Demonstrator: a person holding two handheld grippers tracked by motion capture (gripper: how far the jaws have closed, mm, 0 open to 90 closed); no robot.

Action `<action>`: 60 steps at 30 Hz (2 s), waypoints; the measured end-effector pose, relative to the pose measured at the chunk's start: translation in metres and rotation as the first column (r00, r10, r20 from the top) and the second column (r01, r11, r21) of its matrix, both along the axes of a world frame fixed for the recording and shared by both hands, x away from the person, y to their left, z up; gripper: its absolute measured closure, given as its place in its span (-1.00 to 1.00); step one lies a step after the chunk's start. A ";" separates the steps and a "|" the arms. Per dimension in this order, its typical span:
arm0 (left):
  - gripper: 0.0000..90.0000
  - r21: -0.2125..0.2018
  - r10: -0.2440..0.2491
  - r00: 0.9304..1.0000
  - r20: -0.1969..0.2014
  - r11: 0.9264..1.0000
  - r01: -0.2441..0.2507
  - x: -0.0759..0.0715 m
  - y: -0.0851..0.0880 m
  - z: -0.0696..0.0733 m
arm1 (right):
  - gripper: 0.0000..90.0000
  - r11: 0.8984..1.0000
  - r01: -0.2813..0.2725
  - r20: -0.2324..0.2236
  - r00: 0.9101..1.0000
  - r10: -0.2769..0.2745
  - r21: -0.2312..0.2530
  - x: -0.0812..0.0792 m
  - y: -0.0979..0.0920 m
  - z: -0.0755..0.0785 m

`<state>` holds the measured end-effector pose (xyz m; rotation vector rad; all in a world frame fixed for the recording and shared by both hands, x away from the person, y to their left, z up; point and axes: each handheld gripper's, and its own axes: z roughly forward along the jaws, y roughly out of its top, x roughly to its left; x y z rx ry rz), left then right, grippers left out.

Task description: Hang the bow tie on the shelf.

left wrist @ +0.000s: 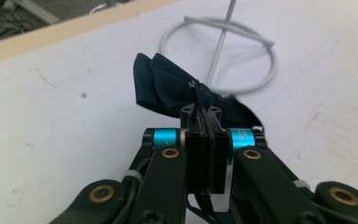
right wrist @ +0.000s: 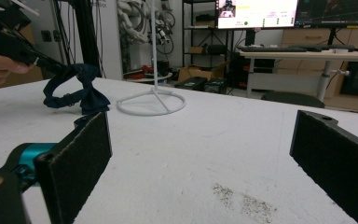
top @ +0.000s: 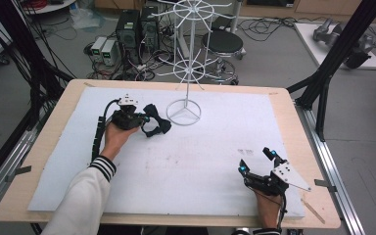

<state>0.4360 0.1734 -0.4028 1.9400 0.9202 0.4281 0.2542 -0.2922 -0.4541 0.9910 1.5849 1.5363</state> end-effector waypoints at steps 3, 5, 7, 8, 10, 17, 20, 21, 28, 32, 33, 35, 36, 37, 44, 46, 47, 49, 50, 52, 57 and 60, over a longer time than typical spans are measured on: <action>0.96 -0.041 -0.021 0.999 0.042 0.999 0.022 -0.003 0.003 0.005 | -0.90 1.000 0.002 0.000 1.000 -0.002 0.000 0.000 0.000 0.000; 0.96 -0.080 -0.030 0.996 0.081 0.996 0.037 -0.006 0.004 0.008 | -0.90 1.000 0.003 0.000 1.000 -0.003 0.001 0.000 0.000 0.000; 0.96 -0.108 -0.028 0.994 0.107 0.993 0.039 -0.008 0.006 0.010 | -0.90 1.000 0.006 -0.001 1.000 -0.006 0.002 0.000 0.000 0.000; 0.96 -0.120 -0.028 0.993 0.119 0.992 0.043 -0.009 0.007 0.011 | -0.90 1.000 0.006 -0.001 1.000 -0.006 0.001 0.000 0.000 0.000; 0.96 -0.121 -0.031 0.990 0.136 0.992 0.048 -0.011 0.007 0.013 | -0.90 1.000 0.009 -0.002 1.000 -0.009 0.001 0.000 0.000 0.000; 0.96 -0.151 -0.033 0.985 0.167 0.987 0.059 -0.018 0.014 0.018 | -0.90 1.000 0.009 -0.009 1.000 -0.009 0.011 0.000 0.000 0.000; 0.96 -0.164 -0.031 0.983 0.183 0.985 0.062 -0.019 0.017 0.021 | -0.90 1.000 0.006 -0.007 1.000 -0.006 0.015 0.001 -0.001 0.000; 0.96 -0.163 -0.030 0.982 0.186 0.985 0.061 -0.020 0.018 0.022 | -0.90 1.000 0.007 -0.009 1.000 -0.007 0.017 0.001 -0.001 0.000; 0.96 -0.181 -0.028 0.975 0.219 0.981 0.069 -0.024 0.020 0.027 | -0.90 1.000 0.008 -0.007 1.000 -0.008 0.012 0.001 -0.001 0.000; 0.96 -0.210 -0.031 0.968 0.248 0.974 0.085 -0.027 0.021 0.031 | -0.90 1.000 0.010 -0.010 1.000 -0.010 0.013 0.000 0.000 0.000; 0.96 -0.218 -0.028 0.967 0.252 0.972 0.085 -0.027 0.021 0.031 | -0.90 1.000 0.009 -0.011 1.000 -0.008 0.014 0.000 0.000 0.000; 0.96 -0.244 -0.022 0.960 0.280 0.965 0.094 -0.029 0.022 0.033 | -0.90 1.000 0.010 -0.007 1.000 -0.009 0.013 0.001 -0.001 0.000; 0.96 -0.251 -0.021 0.958 0.287 0.963 0.096 -0.030 0.021 0.034 | -0.90 1.000 0.010 -0.007 1.000 -0.010 0.013 0.001 -0.001 0.000; 0.96 -0.260 -0.018 0.955 0.297 0.960 0.099 -0.031 0.021 0.036 | -0.90 1.000 0.010 -0.006 1.000 -0.010 0.012 0.001 -0.001 0.000; 0.96 -0.266 -0.019 0.944 0.330 0.957 0.113 -0.038 0.017 0.048 | -0.90 1.000 0.013 -0.002 1.000 -0.013 0.006 0.000 0.000 0.000; 0.96 -0.270 -0.017 0.943 0.332 0.956 0.113 -0.038 0.017 0.051 | -0.90 1.000 0.013 -0.002 1.000 -0.013 0.006 0.000 0.000 0.000; 0.96 -0.267 -0.017 0.942 0.334 0.957 0.112 -0.038 0.017 0.052 | -0.90 1.000 0.012 -0.005 1.000 -0.012 0.008 0.000 0.000 0.000; 0.96 -0.269 -0.013 0.942 0.335 0.957 0.108 -0.039 0.017 0.054 | -0.90 1.000 0.012 -0.006 1.000 -0.012 0.008 0.000 0.000 0.000; 0.96 -0.274 -0.014 0.943 0.334 0.955 0.111 -0.039 0.016 0.055 | -0.90 1.000 0.011 -0.007 1.000 -0.011 0.008 0.000 0.000 0.000; 0.96 -0.265 -0.019 0.941 0.338 0.958 0.114 -0.039 0.016 0.057 | -0.90 1.000 0.011 -0.007 1.000 -0.011 0.008 0.000 0.000 0.000; 0.96 -0.267 -0.030 0.938 0.345 0.955 0.129 -0.041 0.013 0.062 | -0.90 1.000 0.013 -0.005 1.000 -0.013 0.009 0.000 0.000 0.000; 0.96 -0.264 -0.031 0.936 0.351 0.956 0.131 -0.041 0.011 0.066 | -0.90 1.000 0.013 -0.006 1.000 -0.013 0.010 0.000 0.000 0.000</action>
